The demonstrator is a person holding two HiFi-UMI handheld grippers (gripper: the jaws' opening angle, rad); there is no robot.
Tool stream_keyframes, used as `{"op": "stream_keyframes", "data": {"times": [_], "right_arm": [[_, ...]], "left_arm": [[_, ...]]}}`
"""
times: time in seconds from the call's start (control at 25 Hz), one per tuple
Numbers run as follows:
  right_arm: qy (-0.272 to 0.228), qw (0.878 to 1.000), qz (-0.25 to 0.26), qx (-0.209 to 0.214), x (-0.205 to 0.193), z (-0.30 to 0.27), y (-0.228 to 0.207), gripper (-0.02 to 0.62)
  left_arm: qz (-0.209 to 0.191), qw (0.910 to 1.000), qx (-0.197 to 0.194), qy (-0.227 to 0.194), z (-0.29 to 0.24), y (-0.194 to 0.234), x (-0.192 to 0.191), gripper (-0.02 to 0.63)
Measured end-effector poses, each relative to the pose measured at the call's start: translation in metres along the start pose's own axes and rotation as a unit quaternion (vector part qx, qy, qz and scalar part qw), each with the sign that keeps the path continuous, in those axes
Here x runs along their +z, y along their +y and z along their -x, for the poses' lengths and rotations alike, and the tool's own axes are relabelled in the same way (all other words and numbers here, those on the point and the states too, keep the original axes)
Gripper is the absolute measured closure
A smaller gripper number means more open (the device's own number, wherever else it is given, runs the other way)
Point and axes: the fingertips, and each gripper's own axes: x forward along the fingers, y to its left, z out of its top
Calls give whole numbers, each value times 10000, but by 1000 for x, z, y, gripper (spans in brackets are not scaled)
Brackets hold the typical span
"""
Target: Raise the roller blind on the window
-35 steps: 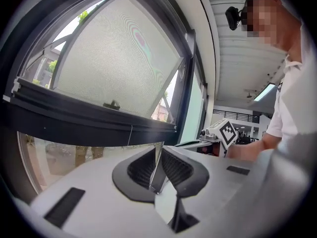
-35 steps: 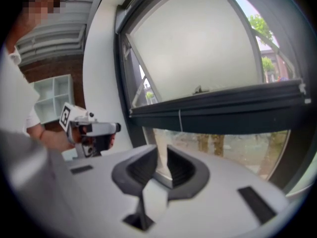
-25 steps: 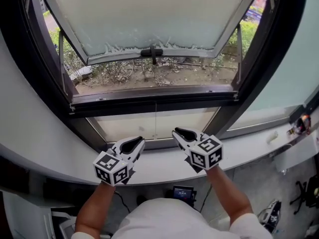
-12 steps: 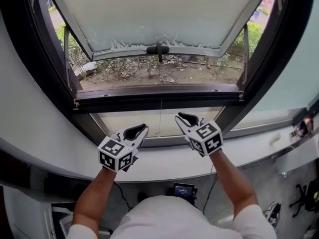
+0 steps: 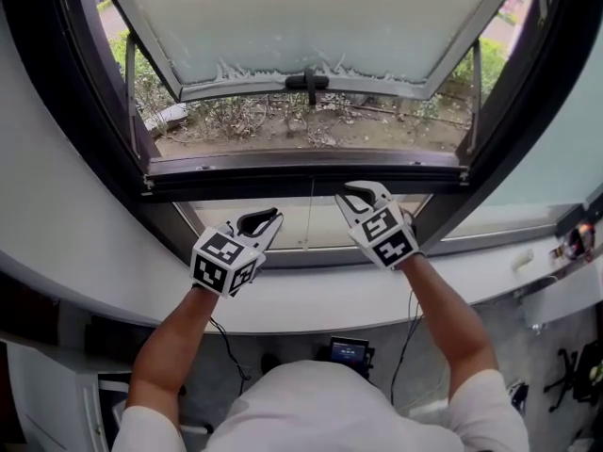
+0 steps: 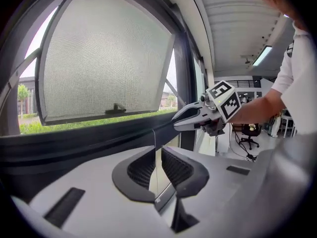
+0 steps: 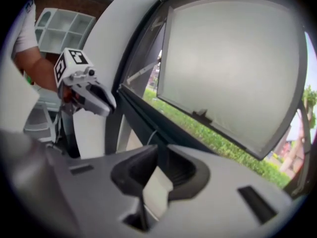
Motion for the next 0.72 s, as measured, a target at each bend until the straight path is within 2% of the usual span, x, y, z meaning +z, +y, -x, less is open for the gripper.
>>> {"op": "stream_keyframes", "data": {"times": [0.12, 0.24, 0.32, 0.44, 0.52, 0.6, 0.72], "right_arm": [[36, 9996, 248, -104, 3, -6, -5, 543], [154, 9961, 828, -279, 4, -9, -9, 518], [306, 9881, 1452, -397, 3, -11, -10, 492], [527, 9672, 2419, -563, 2, -15, -10, 473], [665, 9534, 2874, -628, 0, -19, -11, 467], [829, 9417, 3192, -667, -4, -23, -13, 463], [1087, 9281, 3508, -614, -10, -29, -14, 461]], "left_arm": [[-283, 9995, 112, 106, -4, 8, 3, 548], [-750, 9963, 309, 274, -9, 16, 7, 548], [-1145, 9916, 445, 404, -13, 22, 11, 546], [-1686, 9817, 586, 664, -21, 31, 13, 515], [-2035, 9730, 615, 902, -27, 35, 8, 483], [-2473, 9598, 647, 1155, -33, 38, 2, 467], [-3332, 9276, 784, 1499, -38, 44, -6, 453]]}}
